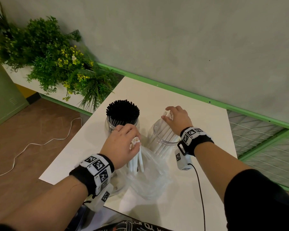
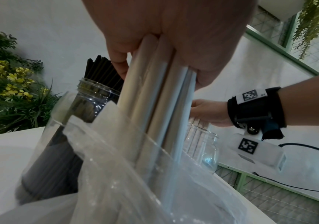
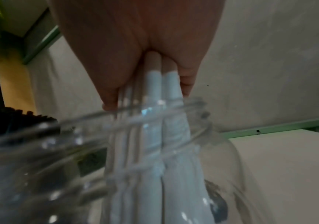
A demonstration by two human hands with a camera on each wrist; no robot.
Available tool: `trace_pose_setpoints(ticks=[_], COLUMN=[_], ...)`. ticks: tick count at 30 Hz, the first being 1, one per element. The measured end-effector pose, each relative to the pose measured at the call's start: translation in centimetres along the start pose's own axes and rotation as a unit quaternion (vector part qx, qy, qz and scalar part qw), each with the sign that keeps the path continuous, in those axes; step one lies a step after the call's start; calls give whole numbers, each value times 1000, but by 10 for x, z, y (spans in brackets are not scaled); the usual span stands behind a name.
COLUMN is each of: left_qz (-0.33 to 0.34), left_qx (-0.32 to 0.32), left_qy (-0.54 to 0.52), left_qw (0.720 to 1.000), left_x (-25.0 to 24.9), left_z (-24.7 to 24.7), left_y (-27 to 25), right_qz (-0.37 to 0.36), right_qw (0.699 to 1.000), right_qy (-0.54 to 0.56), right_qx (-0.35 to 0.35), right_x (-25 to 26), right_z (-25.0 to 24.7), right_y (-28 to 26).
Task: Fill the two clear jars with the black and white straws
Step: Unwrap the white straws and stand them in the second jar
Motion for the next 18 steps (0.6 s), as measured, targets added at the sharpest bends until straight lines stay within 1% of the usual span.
trace_pose_setpoints(ticks=[2, 4, 7, 8, 9, 10, 12, 16, 18], left_qz=[0, -8, -11, -10, -8, -6, -6, -25, -35], left_qx=[1, 7, 9, 7, 4, 0, -3, 24, 28], left_qy=[-2, -4, -4, -4, -6, -10, -23, -59, -81], left_qw=[1000, 1000, 1000, 1000, 1000, 1000, 1000, 998, 996], left_x=[1, 3, 5, 4, 4, 4, 4, 3, 3], left_z=[0, 0, -1, -2, -2, -3, -4, -6, -8], left_y=[0, -1, -2, -2, -3, -3, -4, -6, -7], right_qz=[1, -6, -51, -75, -98, -120, -142, -140, -146], right_qw=[1000, 997, 978, 971, 966, 962, 959, 940, 930], right_qy=[-16, 0, 80, 107, 135, 163, 218, 308, 327], right_qx=[-25, -82, -187, -202, -200, -181, -114, 35, 83], right_x=[3, 8, 20, 27, 33, 40, 52, 71, 80], right_z=[-6, -13, -24, -26, -26, -23, -12, 12, 20], right_y=[-5, -15, -41, -53, -64, -75, -95, -121, -128])
Point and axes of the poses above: each hand's wrist, its own y-axis towards the middle knuckle, its own z-axis out of the palm, x = y × z, the point moved 3 cm from there along y, towards the middle knuckle, and after that the axes turned 15 degrees about -y, right-handed, at the moved point
